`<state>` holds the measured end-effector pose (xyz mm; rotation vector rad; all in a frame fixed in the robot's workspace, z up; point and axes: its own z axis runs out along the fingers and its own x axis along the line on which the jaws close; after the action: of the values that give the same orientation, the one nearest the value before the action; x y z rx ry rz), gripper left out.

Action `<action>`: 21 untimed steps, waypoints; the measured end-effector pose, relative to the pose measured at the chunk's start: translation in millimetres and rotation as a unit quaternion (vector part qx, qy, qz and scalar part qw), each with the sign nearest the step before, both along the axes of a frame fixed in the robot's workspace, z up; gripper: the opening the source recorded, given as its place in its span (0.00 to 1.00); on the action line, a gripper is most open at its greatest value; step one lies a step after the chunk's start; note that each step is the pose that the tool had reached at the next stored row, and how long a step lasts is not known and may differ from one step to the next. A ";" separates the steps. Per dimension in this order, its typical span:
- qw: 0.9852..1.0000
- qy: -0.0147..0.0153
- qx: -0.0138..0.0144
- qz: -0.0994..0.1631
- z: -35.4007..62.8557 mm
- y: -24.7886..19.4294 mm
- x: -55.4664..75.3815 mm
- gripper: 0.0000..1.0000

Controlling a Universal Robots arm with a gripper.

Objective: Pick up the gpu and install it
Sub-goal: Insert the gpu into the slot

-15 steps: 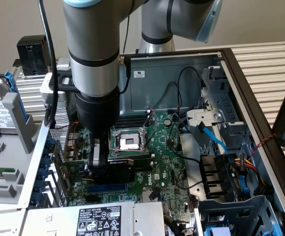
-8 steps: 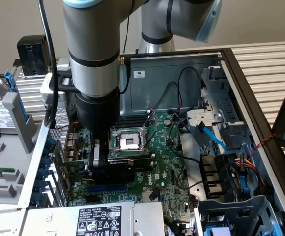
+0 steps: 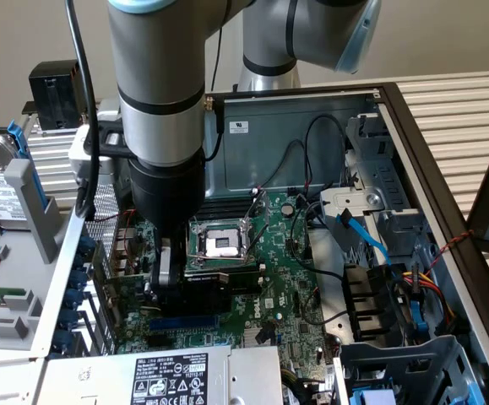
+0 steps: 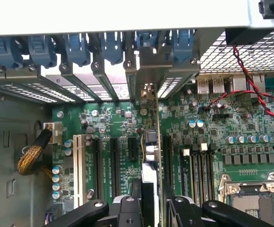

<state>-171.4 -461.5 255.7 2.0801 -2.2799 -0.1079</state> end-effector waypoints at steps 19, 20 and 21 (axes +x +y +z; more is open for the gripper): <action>1.000 0.001 0.000 -0.001 -1.9 -0.4 -0.3 0.27; 1.000 0.001 0.000 -0.002 -1.9 -0.6 -0.3 0.27; 1.000 0.001 0.000 -0.001 -1.9 -0.9 -0.2 0.27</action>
<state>-171.6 -462.4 253.8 2.0758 -2.2820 -0.1099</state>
